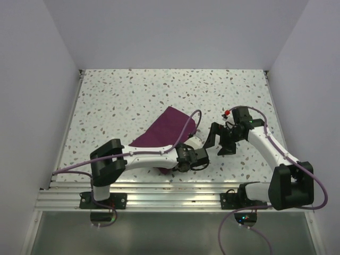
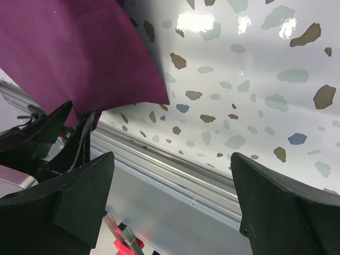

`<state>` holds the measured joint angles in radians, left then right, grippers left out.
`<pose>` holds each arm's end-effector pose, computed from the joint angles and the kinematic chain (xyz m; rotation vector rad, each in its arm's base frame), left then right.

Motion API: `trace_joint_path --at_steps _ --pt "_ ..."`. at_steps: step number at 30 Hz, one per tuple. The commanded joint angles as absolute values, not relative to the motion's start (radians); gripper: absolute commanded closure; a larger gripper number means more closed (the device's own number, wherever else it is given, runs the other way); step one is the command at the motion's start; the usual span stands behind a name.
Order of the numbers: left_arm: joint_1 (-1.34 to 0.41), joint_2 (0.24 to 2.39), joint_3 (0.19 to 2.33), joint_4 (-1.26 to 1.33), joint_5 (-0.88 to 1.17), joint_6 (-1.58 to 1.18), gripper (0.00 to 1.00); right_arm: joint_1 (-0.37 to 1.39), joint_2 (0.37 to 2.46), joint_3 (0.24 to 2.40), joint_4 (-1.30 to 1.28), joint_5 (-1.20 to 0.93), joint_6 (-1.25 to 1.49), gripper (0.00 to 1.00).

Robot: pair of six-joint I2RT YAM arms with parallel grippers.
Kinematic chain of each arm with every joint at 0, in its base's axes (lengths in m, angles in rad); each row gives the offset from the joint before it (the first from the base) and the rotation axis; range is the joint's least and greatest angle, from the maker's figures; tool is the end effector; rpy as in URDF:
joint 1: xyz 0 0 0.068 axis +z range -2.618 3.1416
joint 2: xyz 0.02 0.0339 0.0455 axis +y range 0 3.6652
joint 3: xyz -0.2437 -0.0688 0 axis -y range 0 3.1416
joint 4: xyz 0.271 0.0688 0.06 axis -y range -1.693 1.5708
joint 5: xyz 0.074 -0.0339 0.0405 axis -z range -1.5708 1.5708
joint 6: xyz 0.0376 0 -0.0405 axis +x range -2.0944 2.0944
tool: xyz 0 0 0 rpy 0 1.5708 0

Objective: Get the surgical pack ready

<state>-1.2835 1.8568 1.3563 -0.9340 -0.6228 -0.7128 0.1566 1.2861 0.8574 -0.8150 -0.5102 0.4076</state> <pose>0.1257 -0.3481 0.1663 0.6591 2.4443 0.2962 0.2513 0.0583 0.1882 0.2352 2.8451 0.8454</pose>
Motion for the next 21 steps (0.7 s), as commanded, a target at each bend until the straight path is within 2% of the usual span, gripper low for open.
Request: trace_joint_path --at_steps 1,3,8,10,11,16,18,21 --pt "-1.287 1.850 1.399 -0.942 -0.676 -0.718 0.66 0.156 1.258 0.850 -0.827 -0.541 0.396 0.05" --pt "-1.282 1.844 1.399 -0.936 -0.673 -0.713 0.72 0.155 1.261 0.842 -0.821 -0.557 0.397 0.05" --pt "-1.272 1.859 1.405 -0.940 -0.663 -0.699 0.77 0.156 1.253 0.834 -0.795 -0.615 0.425 0.05" --pt "-1.266 1.852 1.397 -0.931 -0.660 -0.690 0.87 0.156 1.252 0.830 -0.772 -0.632 0.452 0.05" --pt "-1.261 1.850 1.399 -0.931 -0.660 -0.690 0.99 0.158 1.253 0.812 -0.753 -0.667 0.465 0.05" --pt "-1.233 1.815 1.439 -0.931 -0.614 -0.672 1.00 0.210 1.256 0.773 -0.639 -0.693 0.613 0.09" --pt "-1.207 1.795 1.443 -0.899 -0.583 -0.649 1.00 0.236 1.240 0.732 -0.570 -0.692 0.738 0.22" --pt "-1.177 1.749 1.451 -0.885 -0.543 -0.627 1.00 0.279 1.221 0.673 -0.398 -0.681 0.889 0.33"
